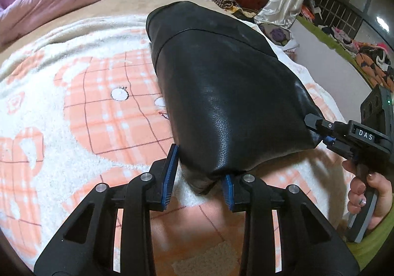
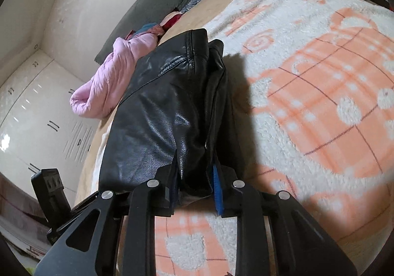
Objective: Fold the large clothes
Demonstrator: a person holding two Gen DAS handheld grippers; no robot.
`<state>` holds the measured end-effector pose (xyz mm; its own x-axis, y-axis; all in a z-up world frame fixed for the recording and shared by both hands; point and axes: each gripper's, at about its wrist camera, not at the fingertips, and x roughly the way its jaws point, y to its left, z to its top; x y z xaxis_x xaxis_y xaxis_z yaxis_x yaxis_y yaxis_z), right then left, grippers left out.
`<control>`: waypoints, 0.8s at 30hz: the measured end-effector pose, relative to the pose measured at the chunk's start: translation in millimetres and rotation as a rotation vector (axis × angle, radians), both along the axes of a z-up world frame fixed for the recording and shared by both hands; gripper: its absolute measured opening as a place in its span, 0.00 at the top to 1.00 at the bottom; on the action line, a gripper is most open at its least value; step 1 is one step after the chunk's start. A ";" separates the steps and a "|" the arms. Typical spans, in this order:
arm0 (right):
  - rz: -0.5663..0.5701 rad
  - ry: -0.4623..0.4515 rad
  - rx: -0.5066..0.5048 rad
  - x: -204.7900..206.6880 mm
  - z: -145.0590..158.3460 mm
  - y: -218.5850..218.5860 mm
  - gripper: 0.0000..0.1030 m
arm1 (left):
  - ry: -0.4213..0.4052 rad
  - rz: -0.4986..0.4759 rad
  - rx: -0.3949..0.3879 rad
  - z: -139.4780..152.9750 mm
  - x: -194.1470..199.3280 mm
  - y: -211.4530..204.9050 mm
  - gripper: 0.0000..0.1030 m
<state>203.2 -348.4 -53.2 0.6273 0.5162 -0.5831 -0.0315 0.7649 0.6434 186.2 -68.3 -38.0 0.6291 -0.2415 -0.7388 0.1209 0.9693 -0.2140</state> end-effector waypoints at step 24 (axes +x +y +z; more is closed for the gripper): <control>0.027 0.017 -0.072 -6.1 24.5 1.8 0.22 | -0.018 -0.061 0.005 34.5 -28.0 9.7 0.56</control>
<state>197.1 -346.6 -28.7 0.6037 0.4888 -0.6298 -0.0420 0.8084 0.5872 158.2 -58.6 -3.5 0.6263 -0.2759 -0.7291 0.1836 0.9612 -0.2060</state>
